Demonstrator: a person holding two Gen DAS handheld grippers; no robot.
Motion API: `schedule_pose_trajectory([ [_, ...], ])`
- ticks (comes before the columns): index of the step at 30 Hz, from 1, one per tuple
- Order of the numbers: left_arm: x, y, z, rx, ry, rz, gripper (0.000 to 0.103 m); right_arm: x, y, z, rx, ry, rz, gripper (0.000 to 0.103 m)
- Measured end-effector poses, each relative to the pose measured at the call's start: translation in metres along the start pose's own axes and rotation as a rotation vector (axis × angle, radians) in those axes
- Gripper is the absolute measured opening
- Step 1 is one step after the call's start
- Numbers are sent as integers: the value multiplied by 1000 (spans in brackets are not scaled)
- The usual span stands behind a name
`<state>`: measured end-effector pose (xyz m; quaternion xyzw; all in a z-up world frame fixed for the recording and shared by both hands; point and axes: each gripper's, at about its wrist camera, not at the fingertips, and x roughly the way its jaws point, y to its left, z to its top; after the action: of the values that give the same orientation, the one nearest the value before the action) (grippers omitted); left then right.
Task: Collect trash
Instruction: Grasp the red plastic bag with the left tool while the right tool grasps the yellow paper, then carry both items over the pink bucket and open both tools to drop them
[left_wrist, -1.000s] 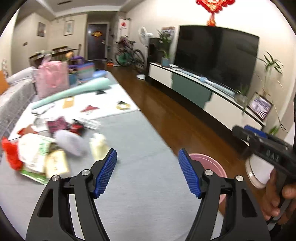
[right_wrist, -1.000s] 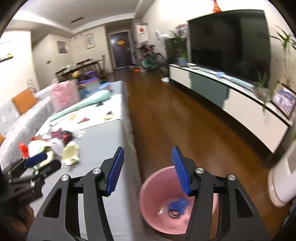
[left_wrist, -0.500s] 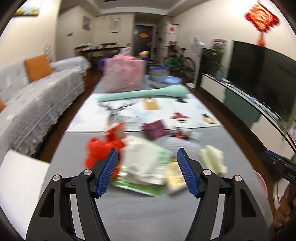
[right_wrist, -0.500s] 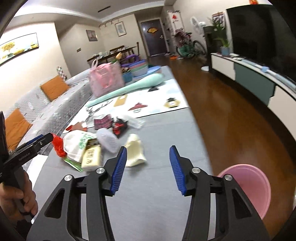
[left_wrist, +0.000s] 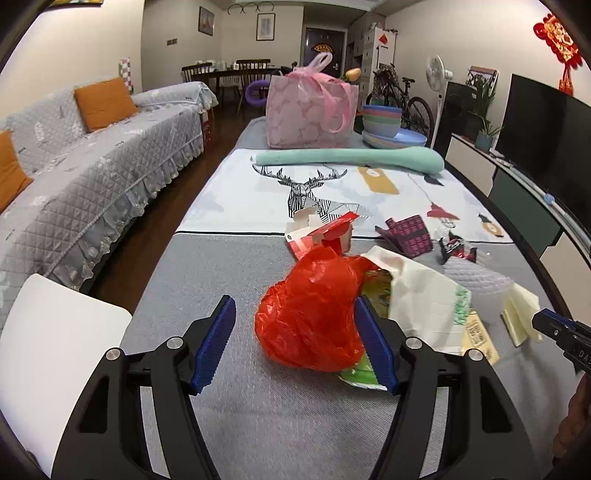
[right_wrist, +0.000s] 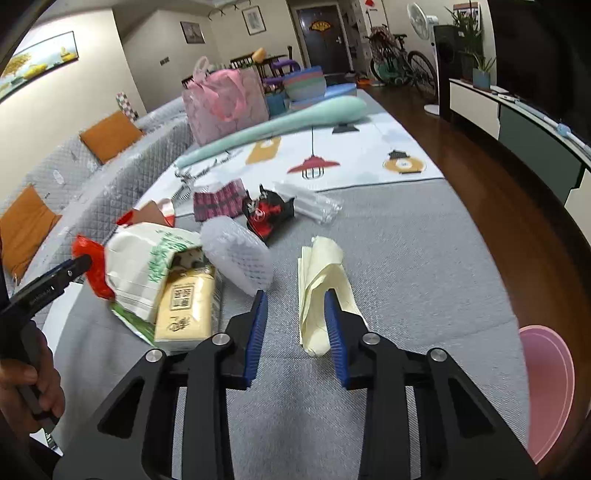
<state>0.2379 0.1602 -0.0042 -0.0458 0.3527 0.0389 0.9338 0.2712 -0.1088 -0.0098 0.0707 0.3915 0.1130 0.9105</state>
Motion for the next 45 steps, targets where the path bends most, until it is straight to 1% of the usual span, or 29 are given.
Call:
schedule_pose_trajectory([
  [2,5,0,0,3,11,-21,65,7,1,1,-3,13,-6,23],
  [3,7,0,0,13,15,-28,63,9,1,0,-5,18,-6,20],
  [4,8,-1,-1,19,17,-28,56,11,1,0,-7,22,-8,15],
  [5,11,-1,-2,22,28,-33,52,13,2,0,-12,30,-11,10],
  [6,13,0,-2,23,38,-39,44,14,2,0,-14,34,-11,7],
  [7,14,0,-3,24,50,-39,37,15,2,-1,-15,36,-13,5],
  [10,9,0,-2,34,35,-18,27,12,2,-1,-23,32,-14,2],
  [14,-1,2,2,21,9,9,25,2,1,-2,-29,18,-9,1],
  [18,-16,6,6,-7,-39,53,25,-13,0,-3,-42,-7,-19,1],
  [25,-42,7,11,-53,-106,67,25,-50,-5,-7,-67,-72,-56,1],
  [29,-52,-1,12,-58,-124,40,25,-70,-10,-9,-76,-101,-68,1],
  [33,-65,-16,9,-35,-155,25,25,-88,-18,-12,-77,-120,-81,1],
  [39,-84,-44,3,1,-168,-45,25,-110,-32,-16,-64,-140,-98,1],
  [45,-102,-78,-10,29,-171,-112,25,-133,-48,-23,-50,-165,-123,1],
])
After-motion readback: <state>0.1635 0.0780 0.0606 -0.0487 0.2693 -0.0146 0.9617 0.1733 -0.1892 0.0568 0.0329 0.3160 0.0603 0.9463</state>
